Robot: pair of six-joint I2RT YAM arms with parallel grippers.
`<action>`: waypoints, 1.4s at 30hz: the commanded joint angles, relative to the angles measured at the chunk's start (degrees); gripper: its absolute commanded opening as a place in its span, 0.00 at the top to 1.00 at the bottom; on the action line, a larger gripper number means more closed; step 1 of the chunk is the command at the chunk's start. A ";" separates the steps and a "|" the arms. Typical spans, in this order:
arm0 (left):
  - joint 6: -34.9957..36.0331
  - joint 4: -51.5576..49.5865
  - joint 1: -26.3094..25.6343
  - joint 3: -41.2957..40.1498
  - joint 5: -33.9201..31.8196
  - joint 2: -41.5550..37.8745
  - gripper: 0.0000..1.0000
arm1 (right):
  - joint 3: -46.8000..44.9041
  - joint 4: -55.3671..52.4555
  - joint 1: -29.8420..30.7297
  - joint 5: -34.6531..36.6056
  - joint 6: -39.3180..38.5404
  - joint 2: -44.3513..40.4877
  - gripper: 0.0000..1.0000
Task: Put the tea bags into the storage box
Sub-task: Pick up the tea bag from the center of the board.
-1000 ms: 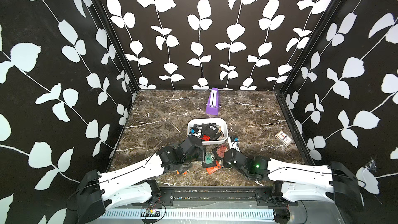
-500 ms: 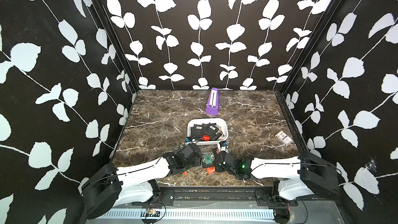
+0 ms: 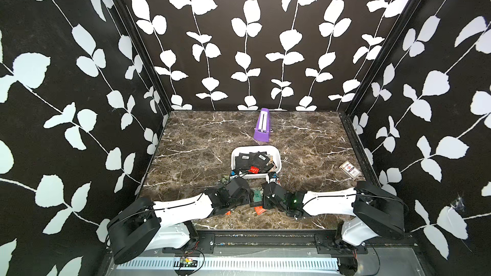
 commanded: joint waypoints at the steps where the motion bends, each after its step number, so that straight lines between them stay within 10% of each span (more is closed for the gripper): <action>1: -1.22 2.37 0.07 -1.13 0.76 0.48 0.57 | 1.02 -0.10 -0.20 0.09 1.09 1.24 1.00; 42: -2.99 11.18 -0.03 -0.88 5.54 5.63 0.95 | -0.02 1.45 1.05 -0.80 2.74 4.88 1.00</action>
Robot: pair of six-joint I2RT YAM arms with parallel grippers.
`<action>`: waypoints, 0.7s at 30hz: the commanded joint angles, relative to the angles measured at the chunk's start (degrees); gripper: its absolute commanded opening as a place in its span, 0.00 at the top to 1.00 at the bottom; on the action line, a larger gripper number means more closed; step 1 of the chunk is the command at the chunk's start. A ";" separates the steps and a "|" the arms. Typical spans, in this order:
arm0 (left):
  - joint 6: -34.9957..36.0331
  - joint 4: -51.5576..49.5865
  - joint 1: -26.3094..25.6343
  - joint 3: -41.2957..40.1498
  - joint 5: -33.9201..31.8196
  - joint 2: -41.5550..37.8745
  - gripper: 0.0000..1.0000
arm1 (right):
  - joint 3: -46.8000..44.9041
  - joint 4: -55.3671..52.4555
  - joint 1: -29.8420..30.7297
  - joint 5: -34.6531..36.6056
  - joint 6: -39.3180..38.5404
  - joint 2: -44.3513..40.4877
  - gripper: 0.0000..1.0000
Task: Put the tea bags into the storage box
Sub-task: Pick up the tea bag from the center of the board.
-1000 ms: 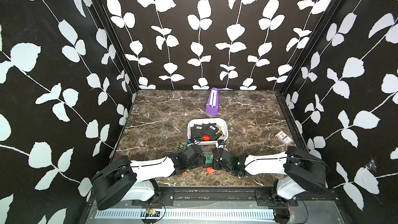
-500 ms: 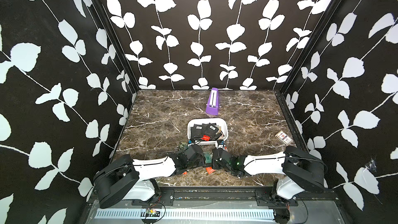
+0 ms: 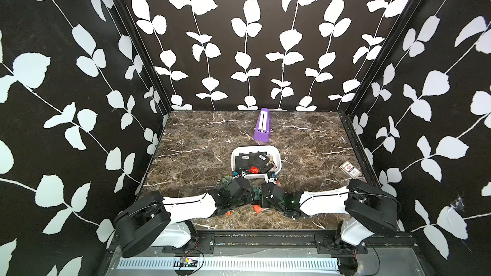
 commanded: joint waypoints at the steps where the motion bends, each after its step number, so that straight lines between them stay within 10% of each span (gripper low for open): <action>1: 0.25 1.36 -0.03 0.03 1.30 0.73 0.97 | -0.04 -4.09 0.51 -0.67 0.45 1.48 1.00; 14: 1.86 -9.08 -0.05 1.46 -1.57 -6.84 1.00 | -0.75 -7.03 0.51 2.28 0.27 -2.92 1.00; 21: 1.11 -9.53 -0.03 1.15 -1.46 -8.18 1.00 | -1.54 -7.57 0.51 3.08 0.19 -4.80 0.84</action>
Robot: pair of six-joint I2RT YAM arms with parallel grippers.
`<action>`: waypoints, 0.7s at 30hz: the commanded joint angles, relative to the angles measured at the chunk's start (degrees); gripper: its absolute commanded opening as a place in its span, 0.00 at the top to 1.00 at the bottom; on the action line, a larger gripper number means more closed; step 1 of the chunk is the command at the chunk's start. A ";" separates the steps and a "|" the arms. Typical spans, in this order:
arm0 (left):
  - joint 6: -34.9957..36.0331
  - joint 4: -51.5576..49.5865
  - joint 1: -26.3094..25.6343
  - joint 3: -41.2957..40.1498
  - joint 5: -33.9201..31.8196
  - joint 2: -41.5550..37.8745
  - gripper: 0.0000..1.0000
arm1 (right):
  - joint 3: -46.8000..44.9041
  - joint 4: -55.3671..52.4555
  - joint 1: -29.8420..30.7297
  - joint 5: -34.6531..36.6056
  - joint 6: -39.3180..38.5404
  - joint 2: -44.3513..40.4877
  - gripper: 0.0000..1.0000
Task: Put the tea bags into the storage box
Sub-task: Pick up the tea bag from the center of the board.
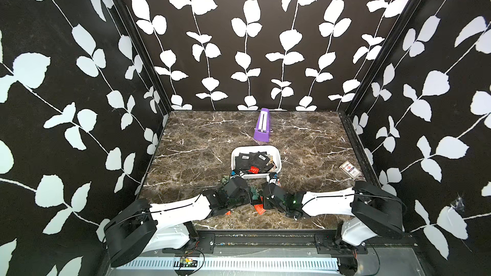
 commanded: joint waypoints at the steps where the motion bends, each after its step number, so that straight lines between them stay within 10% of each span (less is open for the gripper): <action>1: 0.37 -2.32 -0.03 0.82 -0.50 -1.02 1.00 | -1.41 -2.05 0.32 1.78 -0.05 -2.19 0.84; 21: 15.70 -19.59 0.31 15.80 -3.83 -14.54 1.00 | -5.00 -23.75 0.30 16.35 -2.00 -32.64 0.77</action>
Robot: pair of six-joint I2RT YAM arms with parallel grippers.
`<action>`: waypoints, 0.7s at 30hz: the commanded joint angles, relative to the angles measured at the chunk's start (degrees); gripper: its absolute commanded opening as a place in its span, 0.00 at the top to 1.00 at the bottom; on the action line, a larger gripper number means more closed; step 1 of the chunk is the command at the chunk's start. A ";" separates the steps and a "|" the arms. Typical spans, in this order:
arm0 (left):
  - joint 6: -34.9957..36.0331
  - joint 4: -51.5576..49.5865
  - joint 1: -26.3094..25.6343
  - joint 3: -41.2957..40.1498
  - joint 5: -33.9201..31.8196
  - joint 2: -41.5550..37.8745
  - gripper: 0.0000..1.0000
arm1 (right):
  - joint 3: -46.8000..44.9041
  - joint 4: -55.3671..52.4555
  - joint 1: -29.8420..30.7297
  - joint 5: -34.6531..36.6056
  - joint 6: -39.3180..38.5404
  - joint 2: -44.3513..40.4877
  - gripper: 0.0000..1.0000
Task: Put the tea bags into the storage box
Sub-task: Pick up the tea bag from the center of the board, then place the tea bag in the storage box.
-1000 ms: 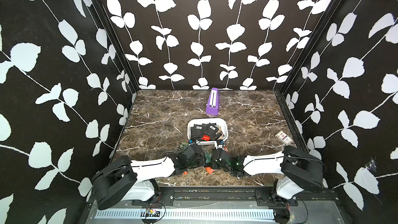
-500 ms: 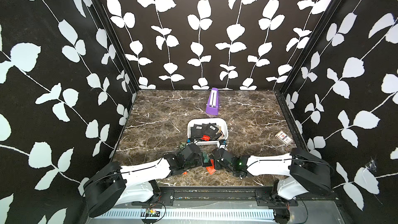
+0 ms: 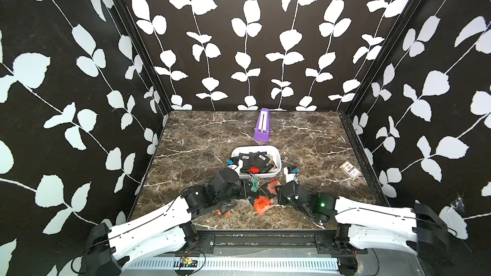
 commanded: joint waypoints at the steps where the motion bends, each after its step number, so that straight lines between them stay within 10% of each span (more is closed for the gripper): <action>1: 3.89 -0.23 0.56 3.69 -3.25 2.37 1.00 | -2.88 -7.08 0.27 5.73 -0.15 -4.86 0.76; 21: 7.42 18.14 9.58 16.57 -10.06 31.61 1.00 | -11.90 -2.17 0.73 3.48 5.51 -12.02 0.73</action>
